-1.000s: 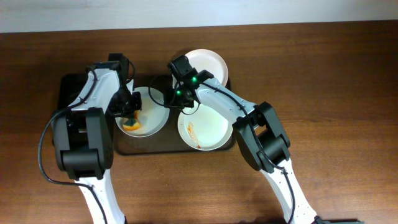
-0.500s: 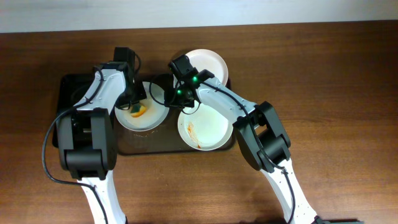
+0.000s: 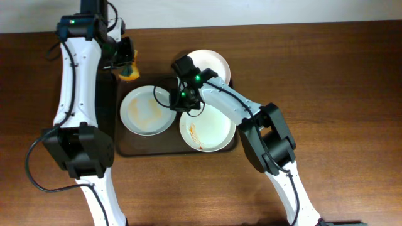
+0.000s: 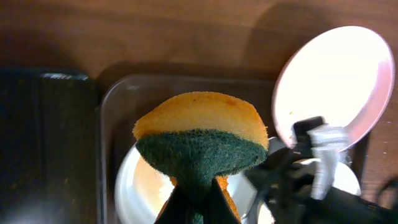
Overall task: Clean dirty plates on tray and stack at the side
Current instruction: 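Lift the sponge away with the left gripper and raise it, then lift the cleaned plate with the right gripper and move it right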
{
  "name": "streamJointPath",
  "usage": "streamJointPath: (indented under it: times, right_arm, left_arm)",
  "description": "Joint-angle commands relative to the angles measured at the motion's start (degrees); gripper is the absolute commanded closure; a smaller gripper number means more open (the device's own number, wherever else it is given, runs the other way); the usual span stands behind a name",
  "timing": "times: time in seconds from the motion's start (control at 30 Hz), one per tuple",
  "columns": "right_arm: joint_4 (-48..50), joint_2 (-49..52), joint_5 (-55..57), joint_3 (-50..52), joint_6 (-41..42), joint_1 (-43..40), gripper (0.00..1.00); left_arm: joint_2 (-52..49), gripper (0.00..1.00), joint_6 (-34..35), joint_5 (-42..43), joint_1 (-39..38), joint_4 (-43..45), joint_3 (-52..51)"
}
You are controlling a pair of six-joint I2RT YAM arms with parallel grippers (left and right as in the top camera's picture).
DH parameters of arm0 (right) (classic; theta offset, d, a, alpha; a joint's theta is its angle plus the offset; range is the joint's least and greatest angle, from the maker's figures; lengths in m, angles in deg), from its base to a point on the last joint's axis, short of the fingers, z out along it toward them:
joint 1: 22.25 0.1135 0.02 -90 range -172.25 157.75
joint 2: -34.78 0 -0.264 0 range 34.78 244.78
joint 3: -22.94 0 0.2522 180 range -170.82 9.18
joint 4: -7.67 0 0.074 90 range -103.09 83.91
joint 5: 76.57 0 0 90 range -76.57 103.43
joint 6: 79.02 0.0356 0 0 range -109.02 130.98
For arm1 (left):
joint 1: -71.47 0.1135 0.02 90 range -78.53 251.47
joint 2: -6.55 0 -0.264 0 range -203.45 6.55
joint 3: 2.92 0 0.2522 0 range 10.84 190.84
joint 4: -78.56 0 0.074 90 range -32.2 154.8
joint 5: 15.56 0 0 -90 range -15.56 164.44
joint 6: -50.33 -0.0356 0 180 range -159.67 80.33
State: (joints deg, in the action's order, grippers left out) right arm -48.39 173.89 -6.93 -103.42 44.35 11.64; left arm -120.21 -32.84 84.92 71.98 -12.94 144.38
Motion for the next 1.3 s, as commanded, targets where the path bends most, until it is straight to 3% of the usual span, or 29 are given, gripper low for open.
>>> streamJointPath:
  times: [0.0,0.23,0.43,0.67,1.0,1.27]
  right_arm:
    - [-2.5,-9.3,11.4,0.0,-3.5,0.2,0.96]
    - [-10.7,-22.3,35.8,0.0,-6.4,5.8,0.96]
    - [-16.8,-24.3,59.5,0.0,-5.4,13.1,0.96]
    - [-17.3,-24.3,82.3,0.0,-3.1,19.6,0.96]
    - [-13.2,-24.3,99.5,0.0,-2.9,24.9,0.96]
    - [-11.8,-24.3,100.6,0.0,-2.9,25.0,0.96]
  left_arm:
    - [0.3,0.99,-1.4,-0.9,2.8,-1.6,0.3]
    - [0.2,0.99,-1.4,-0.9,3.5,-1.6,-1.4]
    - [0.2,0.99,-1.4,-0.8,3.5,2.2,-8.2]
    - [0.2,0.99,-1.3,-0.8,3.4,3.7,-10.7]
    - [0.1,0.99,-1.3,-0.6,3.4,4.2,-10.7]
    - [0.1,0.99,-1.3,0.1,3.2,4.7,-10.7]
